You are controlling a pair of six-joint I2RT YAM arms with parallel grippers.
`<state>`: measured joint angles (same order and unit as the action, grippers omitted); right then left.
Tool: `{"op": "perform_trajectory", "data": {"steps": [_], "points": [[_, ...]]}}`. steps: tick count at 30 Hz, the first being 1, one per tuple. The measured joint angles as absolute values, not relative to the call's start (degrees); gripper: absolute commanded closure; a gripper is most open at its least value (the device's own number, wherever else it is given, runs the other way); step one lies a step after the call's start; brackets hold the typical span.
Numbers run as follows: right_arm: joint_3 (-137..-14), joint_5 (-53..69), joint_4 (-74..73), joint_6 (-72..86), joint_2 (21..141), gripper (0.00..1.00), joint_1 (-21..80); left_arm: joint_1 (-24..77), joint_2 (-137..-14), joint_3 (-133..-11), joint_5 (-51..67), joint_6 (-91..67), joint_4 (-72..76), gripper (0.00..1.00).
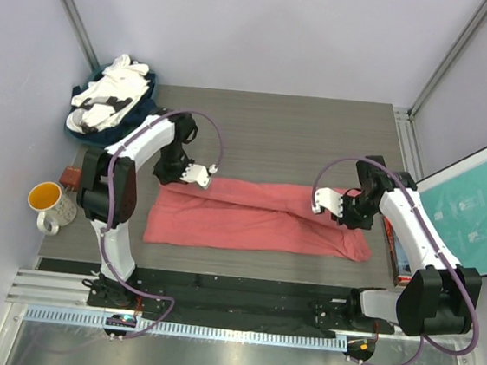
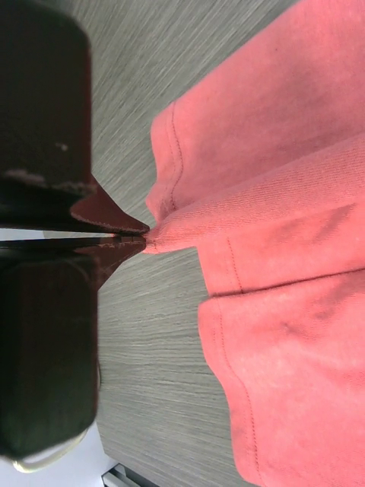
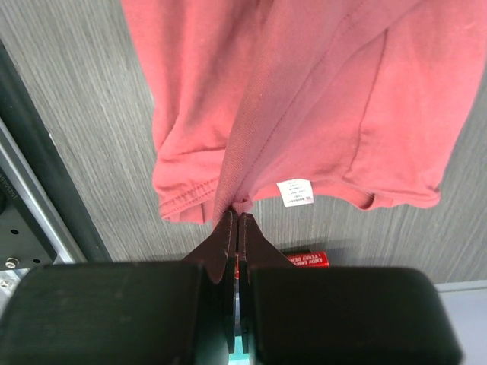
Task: Fold and stack the t-shirts
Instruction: Fold the other side of the tshirt into a rectangle
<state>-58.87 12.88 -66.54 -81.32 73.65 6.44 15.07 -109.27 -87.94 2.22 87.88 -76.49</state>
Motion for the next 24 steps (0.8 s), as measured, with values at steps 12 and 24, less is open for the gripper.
{"op": "perform_trajectory", "data": {"steps": [12, 24], "points": [[-56.34, 12.03, -66.67, -80.9, 73.93, 0.99, 9.63, 15.77, -109.21, -85.3, 0.6, 87.7, -76.36, 1.0], [-55.51, 10.96, -66.67, -79.61, 74.46, 0.99, 11.55, 16.43, -109.21, -83.26, -0.45, 87.96, -76.16, 1.0]]}}
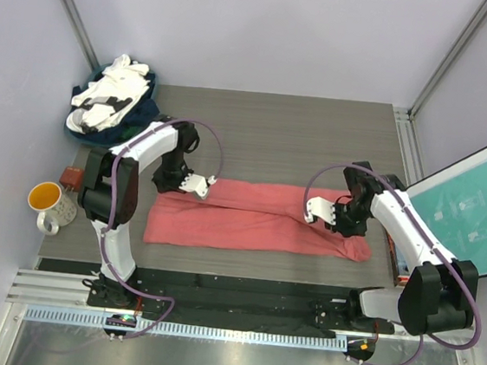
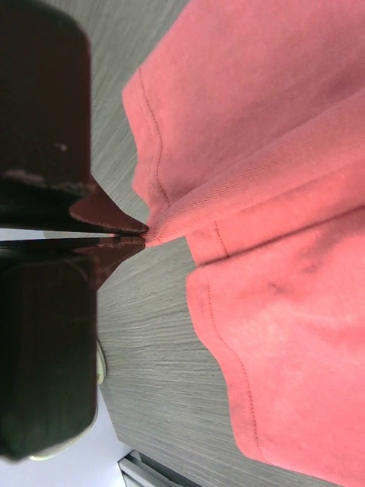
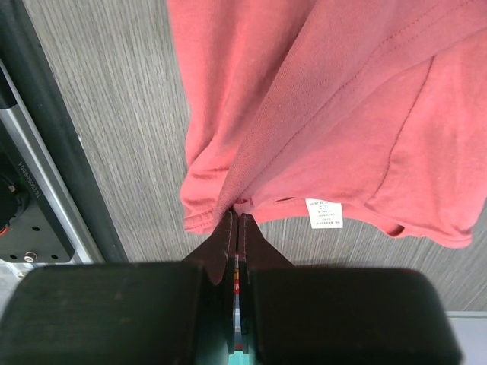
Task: Fold and stack the t-shirts
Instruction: Fold the other side of the tshirt into a rectangle
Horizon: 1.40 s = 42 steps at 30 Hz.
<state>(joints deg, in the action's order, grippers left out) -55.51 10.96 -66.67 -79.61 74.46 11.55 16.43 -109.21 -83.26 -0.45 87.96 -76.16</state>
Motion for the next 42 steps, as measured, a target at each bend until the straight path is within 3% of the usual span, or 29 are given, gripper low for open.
{"op": "perform_trajectory", "data": {"steps": [3, 6, 8, 9, 10, 13, 19, 27, 30, 42], "points": [[-55.2, 10.61, -66.65, -79.37, 74.65, 0.99, 11.99, 16.6, -108.99, -81.97, -0.47, 88.38, -76.03, 1.0], [-54.7, 10.44, -66.46, -79.15, 74.65, 0.99, 12.67, 17.04, -108.95, -80.71, -0.89, 88.75, -75.99, 0.84], [-54.35, 10.33, -66.46, -78.96, 74.67, 0.7, 13.23, 17.47, -108.95, -79.85, -1.63, 88.71, -76.01, 0.71], [-54.19, 10.15, -66.5, -78.76, 74.72, 0.59, 13.67, 17.65, -108.97, -79.42, -2.11, 88.64, -76.01, 0.57], [-54.11, 10.02, -66.52, -78.39, 74.91, 0.44, 14.17, 17.76, -108.97, -79.02, -2.63, 88.55, -76.01, 0.56], [-54.04, 9.28, -67.02, -77.56, 76.03, 0.39, 15.97, 18.0, -108.97, -78.52, -4.03, 87.79, -76.09, 0.53], [-53.98, 8.86, -67.18, -76.09, 76.93, 0.39, 17.1, 17.56, -110.06, -81.65, -6.02, 87.13, -77.14, 0.52], [-58.46, 12.84, -59.02, -66.89, 83.79, 0.49, 17.02, 14.79, -119.31, -106.21, -5.34, 82.81, -75.29, 0.53], [-60.8, 14.81, -55.44, -64.14, 87.02, 0.57, 16.71, 14.5, -120.31, -107.2, -5.28, 82.32, -75.33, 0.53], [-72.53, 19.9, -47.94, -58.0, 101.91, 0.62, 12.8, 15.42, -121.67, -107.22, -5.37, 79.9, -75.77, 0.53]]}}
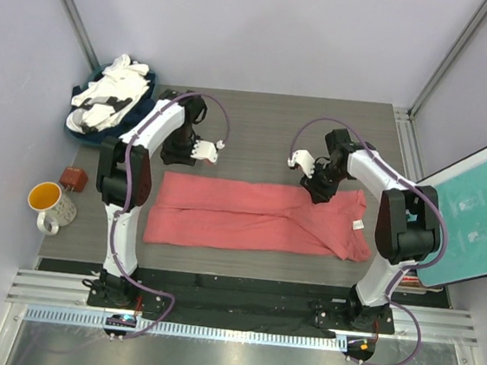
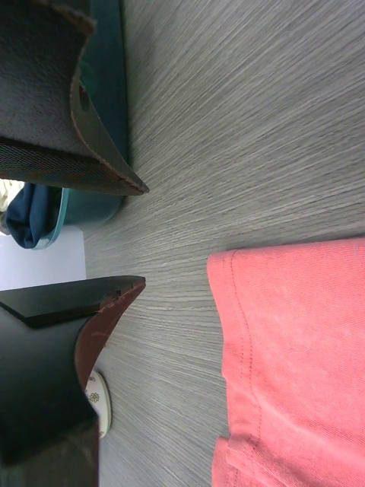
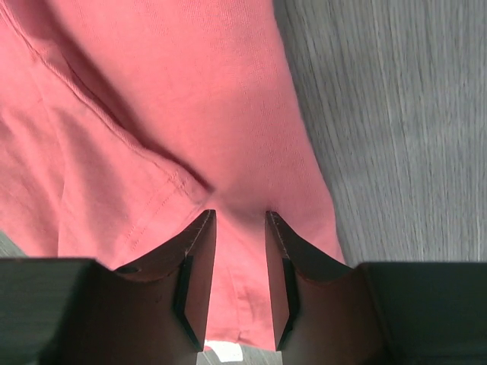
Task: Fold and stack the t-shirts
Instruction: Fold the other side of the tshirt into a rectangle
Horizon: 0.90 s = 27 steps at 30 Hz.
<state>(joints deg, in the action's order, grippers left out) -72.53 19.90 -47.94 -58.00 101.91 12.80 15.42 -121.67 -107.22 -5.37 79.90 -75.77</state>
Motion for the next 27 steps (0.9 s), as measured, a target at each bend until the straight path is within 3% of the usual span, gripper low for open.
{"op": "perform_trajectory", "data": {"steps": [27], "points": [[-73.14, 24.38, -50.39, -60.4, 104.62, 0.62, 15.05, 17.1, -121.8, -107.92, -6.26, 78.32, -75.99, 0.53]]}}
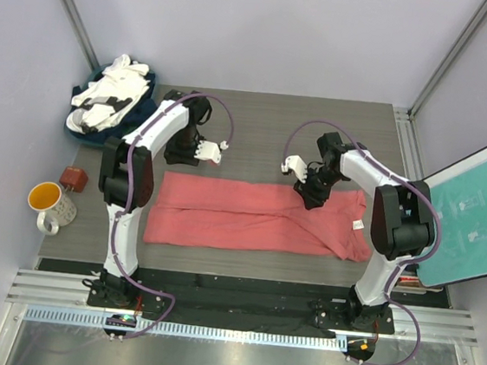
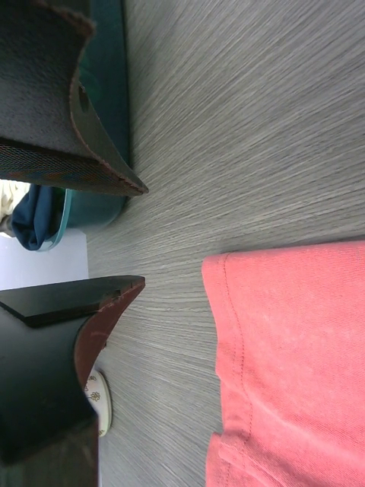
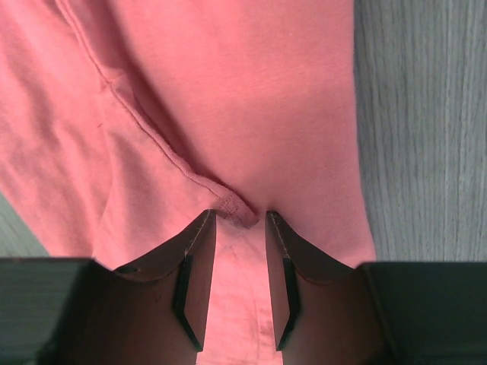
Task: Fold and stack the t-shirts
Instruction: Fold the other side of the tshirt into a rectangle
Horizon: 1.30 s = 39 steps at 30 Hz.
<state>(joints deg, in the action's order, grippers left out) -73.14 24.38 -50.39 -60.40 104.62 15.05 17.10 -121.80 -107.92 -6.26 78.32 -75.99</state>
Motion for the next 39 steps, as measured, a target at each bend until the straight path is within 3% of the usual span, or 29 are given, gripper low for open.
{"op": "perform_trajectory", "data": {"steps": [8, 11, 12, 17, 35, 39], "points": [[-73.14, 23.05, -48.01, -59.48, 105.91, 0.63, 15.05, 17.5, -122.26, -108.86, -6.28, 78.26, -76.09, 0.53], [-73.14, 22.92, -47.77, -59.4, 105.93, 0.79, 15.05, 17.67, -122.43, -108.88, -6.28, 78.19, -76.12, 0.53], [-73.14, 22.81, -47.7, -59.37, 105.95, 0.88, 15.05, 17.72, -122.54, -108.95, -6.28, 78.19, -76.14, 0.53], [-73.21, 22.55, -47.83, -59.44, 106.45, 0.99, 15.05, 18.0, -123.15, -109.23, -6.28, 78.19, -76.12, 0.53], [-78.22, 24.58, -56.16, -61.78, 106.63, 0.99, 16.73, 18.35, -124.44, -110.45, -6.42, 78.43, -76.14, 0.53], [-78.22, 24.53, -57.43, -61.76, 106.63, 0.78, 17.8, 18.41, -124.66, -110.69, -6.46, 78.5, -76.12, 0.53]]}}
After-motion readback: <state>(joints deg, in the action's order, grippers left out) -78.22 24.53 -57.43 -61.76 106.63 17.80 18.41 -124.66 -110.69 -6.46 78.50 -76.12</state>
